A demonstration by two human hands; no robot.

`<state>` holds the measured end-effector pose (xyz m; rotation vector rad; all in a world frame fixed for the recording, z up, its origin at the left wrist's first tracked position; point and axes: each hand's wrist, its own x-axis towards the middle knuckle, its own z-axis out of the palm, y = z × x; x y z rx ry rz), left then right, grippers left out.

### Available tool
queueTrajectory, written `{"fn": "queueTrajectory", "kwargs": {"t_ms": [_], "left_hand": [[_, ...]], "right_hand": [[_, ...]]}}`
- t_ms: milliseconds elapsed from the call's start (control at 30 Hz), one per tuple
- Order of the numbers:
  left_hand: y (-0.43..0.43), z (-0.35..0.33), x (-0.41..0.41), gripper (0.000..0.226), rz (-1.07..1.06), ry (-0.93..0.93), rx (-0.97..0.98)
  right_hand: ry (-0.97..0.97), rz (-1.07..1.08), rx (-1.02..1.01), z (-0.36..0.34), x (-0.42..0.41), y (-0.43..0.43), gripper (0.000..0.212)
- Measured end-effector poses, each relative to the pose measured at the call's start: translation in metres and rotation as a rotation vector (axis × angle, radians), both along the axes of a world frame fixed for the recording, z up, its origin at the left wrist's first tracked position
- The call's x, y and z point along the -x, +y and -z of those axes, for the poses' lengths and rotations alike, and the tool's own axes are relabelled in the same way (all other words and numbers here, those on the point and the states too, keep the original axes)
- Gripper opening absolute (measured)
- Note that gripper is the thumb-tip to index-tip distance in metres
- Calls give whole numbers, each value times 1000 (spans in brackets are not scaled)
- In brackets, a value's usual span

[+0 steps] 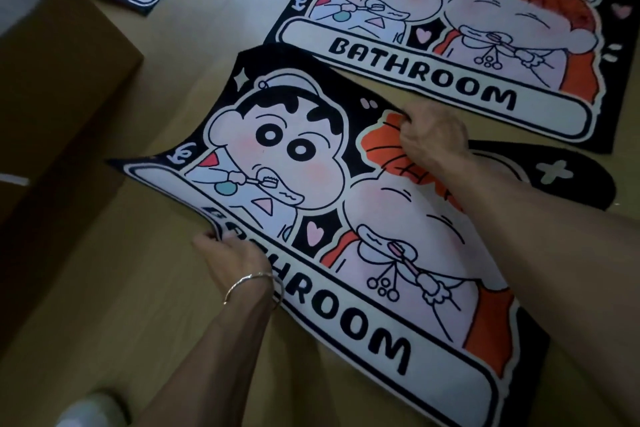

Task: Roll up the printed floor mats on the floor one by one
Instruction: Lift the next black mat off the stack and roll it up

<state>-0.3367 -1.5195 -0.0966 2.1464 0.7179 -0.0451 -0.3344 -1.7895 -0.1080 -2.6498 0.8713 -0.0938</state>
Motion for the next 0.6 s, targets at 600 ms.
{"fn": "queueTrajectory", "kwargs": {"t_ms": [600], "left_hand": [[-130,-91,-93,32,503,-256,18]], "right_hand": [[-94,257,-508,-77,90,-51,28]]}}
